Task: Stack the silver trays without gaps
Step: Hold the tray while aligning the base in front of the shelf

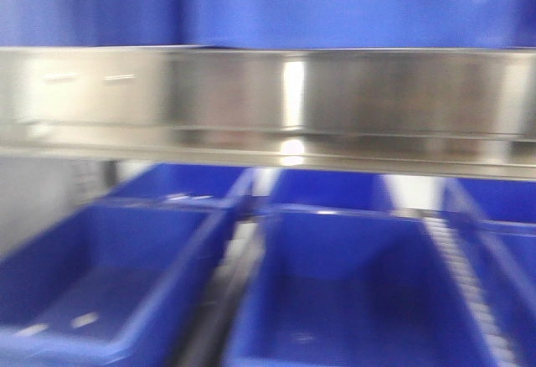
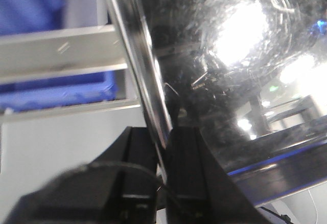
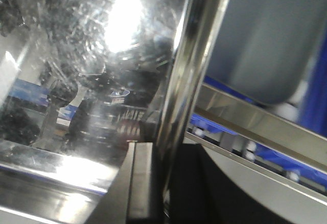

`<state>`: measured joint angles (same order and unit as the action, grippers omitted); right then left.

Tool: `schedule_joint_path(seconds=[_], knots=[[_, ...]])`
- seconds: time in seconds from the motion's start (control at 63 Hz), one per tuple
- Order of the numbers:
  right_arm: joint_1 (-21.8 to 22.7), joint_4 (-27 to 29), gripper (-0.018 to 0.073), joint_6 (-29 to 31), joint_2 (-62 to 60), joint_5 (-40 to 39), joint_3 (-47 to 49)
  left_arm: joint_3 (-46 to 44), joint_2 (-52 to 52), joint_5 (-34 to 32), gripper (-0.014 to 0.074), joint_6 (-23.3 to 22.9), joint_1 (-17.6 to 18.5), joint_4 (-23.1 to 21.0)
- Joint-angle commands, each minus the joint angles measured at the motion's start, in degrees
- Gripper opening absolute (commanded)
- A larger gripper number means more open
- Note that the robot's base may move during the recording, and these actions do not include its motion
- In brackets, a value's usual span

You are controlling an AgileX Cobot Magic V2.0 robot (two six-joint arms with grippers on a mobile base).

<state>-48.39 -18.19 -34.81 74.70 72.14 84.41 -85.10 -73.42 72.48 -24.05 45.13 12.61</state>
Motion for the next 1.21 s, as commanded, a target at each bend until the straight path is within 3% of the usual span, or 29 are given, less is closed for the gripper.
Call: schedule_joint_path(seconds=[0.0,1.19], knots=[[-0.7,0.5,0.0061,1.7,-1.0,-0.5,1.6,-2.1,1.3,-3.9,-0.0048,1.7,1.1,-3.4],[-0.7,0.5,0.0061,1.7,-1.0,-0.5,1.6,-2.1,1.3,-3.9,-0.0048,1.7,1.1,-3.4]])
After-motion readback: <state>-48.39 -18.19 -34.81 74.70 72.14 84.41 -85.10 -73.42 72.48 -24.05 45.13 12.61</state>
